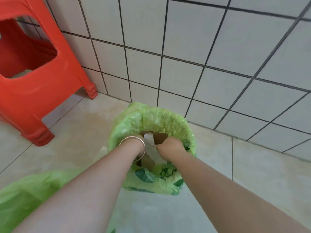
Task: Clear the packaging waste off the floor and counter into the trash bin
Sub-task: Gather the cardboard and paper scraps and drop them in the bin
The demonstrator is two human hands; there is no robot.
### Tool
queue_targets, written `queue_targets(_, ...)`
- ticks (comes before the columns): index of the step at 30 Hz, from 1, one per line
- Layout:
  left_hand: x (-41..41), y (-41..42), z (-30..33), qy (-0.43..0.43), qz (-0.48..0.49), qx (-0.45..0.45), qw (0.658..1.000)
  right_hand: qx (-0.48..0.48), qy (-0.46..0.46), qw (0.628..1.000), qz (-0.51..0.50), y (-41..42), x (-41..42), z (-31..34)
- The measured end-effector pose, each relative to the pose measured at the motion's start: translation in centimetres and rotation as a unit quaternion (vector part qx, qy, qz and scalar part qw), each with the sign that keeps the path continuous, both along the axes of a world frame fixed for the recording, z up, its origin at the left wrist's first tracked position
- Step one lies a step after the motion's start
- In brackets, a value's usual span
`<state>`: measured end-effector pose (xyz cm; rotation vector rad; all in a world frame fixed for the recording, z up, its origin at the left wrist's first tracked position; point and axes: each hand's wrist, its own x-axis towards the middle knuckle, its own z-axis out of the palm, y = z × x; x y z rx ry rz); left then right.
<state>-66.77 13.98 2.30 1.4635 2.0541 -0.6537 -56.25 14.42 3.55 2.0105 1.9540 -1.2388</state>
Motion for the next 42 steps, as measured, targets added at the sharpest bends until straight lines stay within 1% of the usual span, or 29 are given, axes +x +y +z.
queue_targets(2, 0.3, -0.1, 2.1, 0.029, -0.022, 0.07, 0.997, 0.04, 0.073, 0.996, -0.035, -0.5, 1.0, 2.1)
queue_targets(3, 0.8, -0.3, 3.2, 0.027, -0.014, 0.097, 0.995, 0.07, 0.113, 0.991, -0.032, -1.2, 1.8, 3.2)
queue_targets(5, 3.2, -0.6, 5.3, -0.043, 0.027, 0.19, 0.981, 0.168, 0.16, 0.973, -0.001, -3.1, 4.3, 5.9)
queue_targets(7, 7.2, -1.3, 7.6, -0.128, 0.047, 0.279, 0.951, 0.263, 0.166, 0.95, 0.031, -4.9, 8.4, 7.7)
queue_targets(9, 12.7, -2.6, 9.7, -0.188, -0.015, 0.337, 0.922, 0.3, 0.156, 0.941, 0.025, -6.5, 13.7, 8.9)
queue_targets(11, 18.8, -4.3, 11.3, -0.213, -0.118, 0.35, 0.904, 0.306, 0.136, 0.942, -0.007, -7.9, 19.6, 9.7)
queue_targets(13, 25.1, -5.4, 11.7, -0.235, -0.178, 0.336, 0.895, 0.306, 0.118, 0.943, -0.05, -9.1, 25.9, 10.2)
queue_targets(14, 28.3, -5.7, 11.5, -0.248, -0.19, 0.322, 0.894, 0.303, 0.109, 0.944, -0.071, -9.6, 29.1, 10.3)
queue_targets(18, 42.0, -7.3, 10.5, -0.298, -0.212, 0.279, 0.888, 0.259, 0.084, 0.947, -0.168, -11.8, 42.5, 9.5)
queue_targets(22, 54.8, -9.7, 7.5, -0.347, -0.198, 0.222, 0.89, 0.205, 0.1, 0.931, -0.284, -14.9, 54.8, 6.6)
queue_targets(24, 60.4, -10.8, 5.4, -0.348, -0.198, 0.182, 0.898, 0.178, 0.11, 0.923, -0.323, -16.6, 60.2, 4.5)
queue_targets(27, 67.0, -11.8, 2.4, -0.322, -0.215, 0.139, 0.912, 0.138, 0.106, 0.913, -0.369, -19.1, 66.8, 1.3)
queue_targets(30, 70.6, -12.4, 0.0, -0.282, -0.238, 0.116, 0.922, 0.101, 0.063, 0.913, -0.39, -21.1, 71.7, -1.7)
queue_targets(34, 71.6, -12.0, -1.9, -0.254, -0.257, 0.087, 0.928, 0.048, 0.004, 0.923, -0.382, -21.9, 75.3, -5.1)
queue_targets(37, 72.1, -10.5, -3.1, -0.221, -0.329, 0.072, 0.915, 0.048, -0.03, 0.921, -0.385, -21.7, 76.6, -6.8)
queue_targets(42, 75.3, -7.2, -6.1, -0.183, -0.415, 0.074, 0.888, 0.061, -0.059, 0.928, -0.362, -22.1, 78.3, -9.1)
